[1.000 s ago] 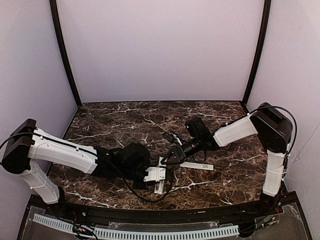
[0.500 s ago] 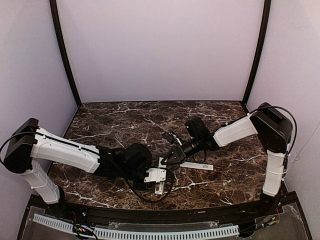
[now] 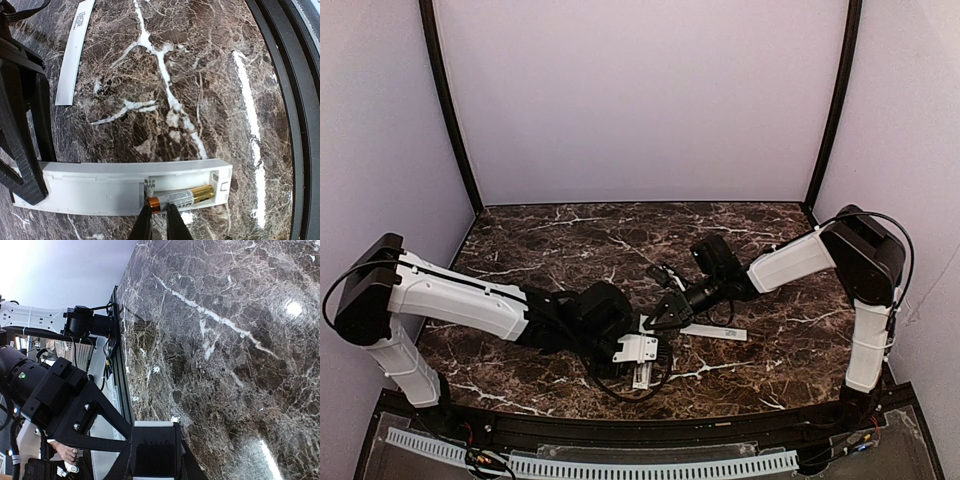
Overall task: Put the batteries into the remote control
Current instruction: Place the battery in the battery compartment.
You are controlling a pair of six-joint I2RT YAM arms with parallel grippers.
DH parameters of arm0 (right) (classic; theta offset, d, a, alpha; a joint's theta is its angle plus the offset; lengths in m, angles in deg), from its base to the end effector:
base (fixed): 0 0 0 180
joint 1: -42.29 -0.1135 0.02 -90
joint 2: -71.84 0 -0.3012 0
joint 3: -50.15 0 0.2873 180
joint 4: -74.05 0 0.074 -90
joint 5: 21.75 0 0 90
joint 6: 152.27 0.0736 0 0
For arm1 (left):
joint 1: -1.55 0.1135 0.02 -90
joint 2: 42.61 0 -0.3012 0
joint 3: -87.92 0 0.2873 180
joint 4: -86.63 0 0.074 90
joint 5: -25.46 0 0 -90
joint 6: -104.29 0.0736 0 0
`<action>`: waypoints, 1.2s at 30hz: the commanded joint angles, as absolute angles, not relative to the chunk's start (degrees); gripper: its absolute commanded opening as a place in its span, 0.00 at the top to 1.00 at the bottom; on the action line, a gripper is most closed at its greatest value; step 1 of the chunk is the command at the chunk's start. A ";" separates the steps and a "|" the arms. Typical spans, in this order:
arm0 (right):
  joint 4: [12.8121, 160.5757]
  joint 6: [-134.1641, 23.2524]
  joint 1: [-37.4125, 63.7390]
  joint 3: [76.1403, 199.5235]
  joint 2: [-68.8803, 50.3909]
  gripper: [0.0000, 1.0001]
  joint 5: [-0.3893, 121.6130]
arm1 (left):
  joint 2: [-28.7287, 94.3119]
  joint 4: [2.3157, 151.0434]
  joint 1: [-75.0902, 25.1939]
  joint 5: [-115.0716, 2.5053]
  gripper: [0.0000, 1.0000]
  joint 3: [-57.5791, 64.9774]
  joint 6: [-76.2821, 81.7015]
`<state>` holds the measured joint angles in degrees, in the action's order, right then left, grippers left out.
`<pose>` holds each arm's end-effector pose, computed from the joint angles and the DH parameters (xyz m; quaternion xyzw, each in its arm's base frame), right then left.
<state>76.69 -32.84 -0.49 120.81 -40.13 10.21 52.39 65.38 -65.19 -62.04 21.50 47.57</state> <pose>0.2731 0.3378 0.1248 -0.2820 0.7773 0.5623 0.0132 0.1525 -0.3630 0.1634 0.7242 0.5977 -0.1185 0.3229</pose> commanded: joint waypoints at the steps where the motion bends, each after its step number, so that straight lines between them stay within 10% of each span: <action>1: 75.22 -33.88 -1.39 121.93 -40.75 1.00 10.59 | 56.14 60.64 -65.76 -62.78 0.90 20.94 48.98; 26: 74.48 -32.93 1.49 120.16 -39.83 1.00 12.20 | 46.41 69.18 -65.00 -72.05 0.78 22.76 42.09; 36: 70.16 -31.18 3.42 117.76 -36.55 1.00 11.67 | 41.38 78.38 -59.90 -75.53 0.50 27.23 28.62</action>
